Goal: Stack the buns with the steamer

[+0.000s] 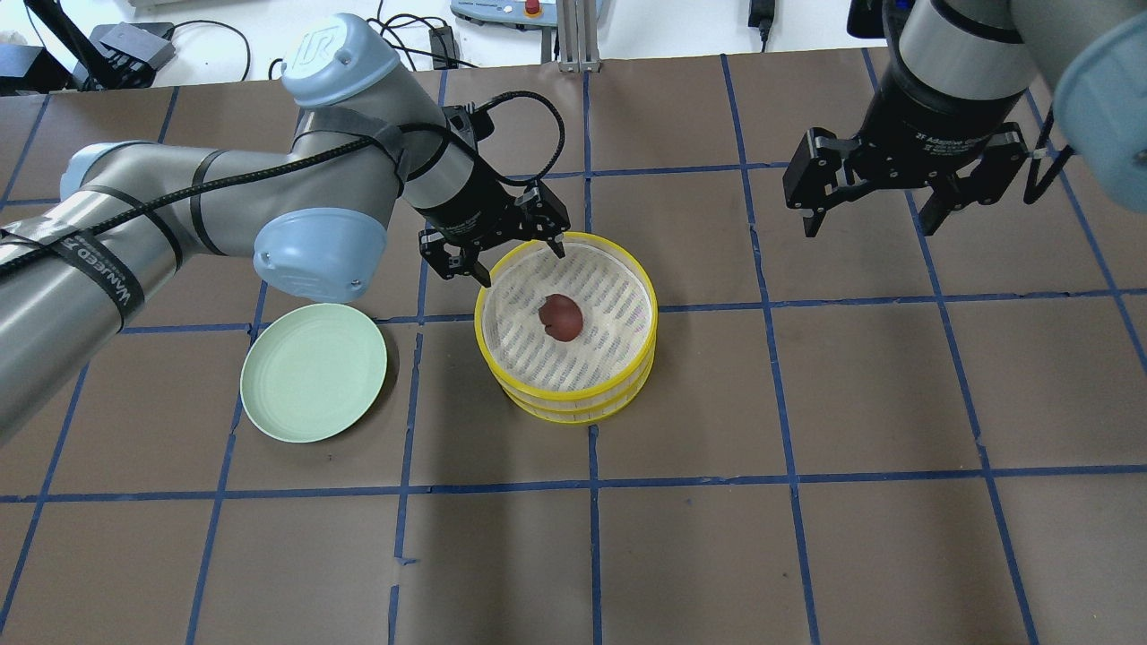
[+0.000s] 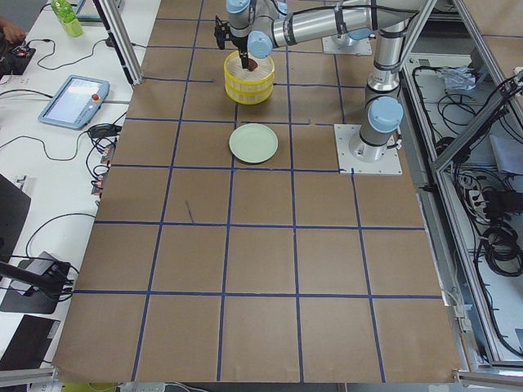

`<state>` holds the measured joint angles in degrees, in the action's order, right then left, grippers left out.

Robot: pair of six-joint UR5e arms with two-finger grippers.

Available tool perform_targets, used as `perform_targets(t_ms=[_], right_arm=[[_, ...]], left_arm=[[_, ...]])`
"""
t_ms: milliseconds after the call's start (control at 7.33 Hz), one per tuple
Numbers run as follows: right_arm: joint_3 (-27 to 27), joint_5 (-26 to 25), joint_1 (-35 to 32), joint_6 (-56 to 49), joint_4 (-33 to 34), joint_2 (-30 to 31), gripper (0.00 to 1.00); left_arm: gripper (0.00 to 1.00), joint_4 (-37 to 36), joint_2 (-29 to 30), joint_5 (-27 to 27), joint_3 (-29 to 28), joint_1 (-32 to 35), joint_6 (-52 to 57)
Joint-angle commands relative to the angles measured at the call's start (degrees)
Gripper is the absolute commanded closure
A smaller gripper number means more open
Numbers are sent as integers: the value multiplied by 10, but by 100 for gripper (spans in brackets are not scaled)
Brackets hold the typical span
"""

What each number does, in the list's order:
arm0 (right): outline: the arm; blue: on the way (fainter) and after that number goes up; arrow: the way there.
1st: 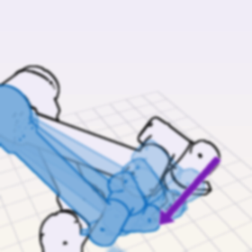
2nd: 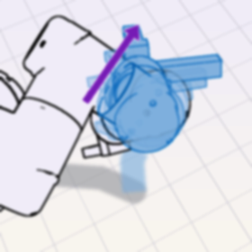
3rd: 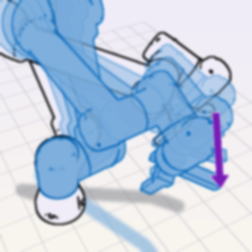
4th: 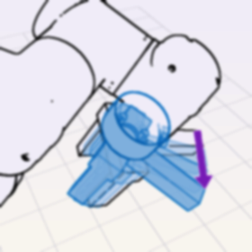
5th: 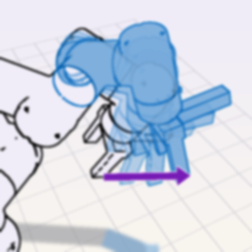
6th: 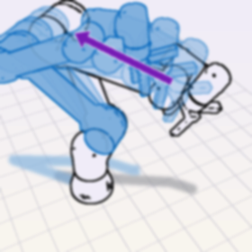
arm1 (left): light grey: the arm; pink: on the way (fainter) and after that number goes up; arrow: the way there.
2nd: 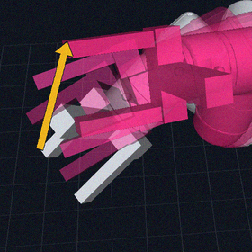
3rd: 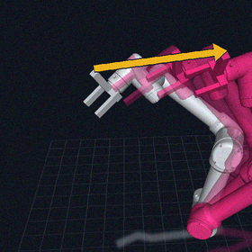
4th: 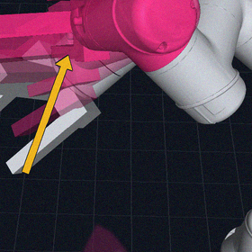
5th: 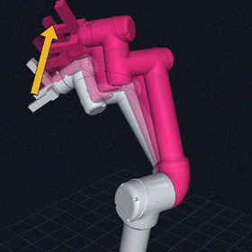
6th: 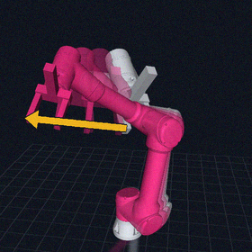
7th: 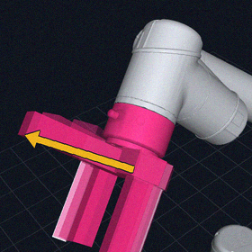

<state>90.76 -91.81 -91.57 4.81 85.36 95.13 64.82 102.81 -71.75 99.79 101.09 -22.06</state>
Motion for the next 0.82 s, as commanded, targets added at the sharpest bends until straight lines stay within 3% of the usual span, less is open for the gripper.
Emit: perform_targets(t_ms=[0, 136, 409, 545, 682], right_arm=[[-1, 6, 0, -2, 0, 2, 0], [1, 5, -2, -4, -2, 3, 0], [1, 7, -3, -6, -4, 4, 0], [1, 7, -3, -6, -5, 5, 0], [0, 6, -3, -6, -5, 5, 0]], left_arm=[[0, -1, -7, -14, -12, 12, 44], [0, 4, -11, -78, -19, -25, 140], [0, 121, -33, -109, -65, -91, 314], [0, 209, -52, -163, -115, -111, 348], [0, 263, -68, -182, -152, -115, 348]])
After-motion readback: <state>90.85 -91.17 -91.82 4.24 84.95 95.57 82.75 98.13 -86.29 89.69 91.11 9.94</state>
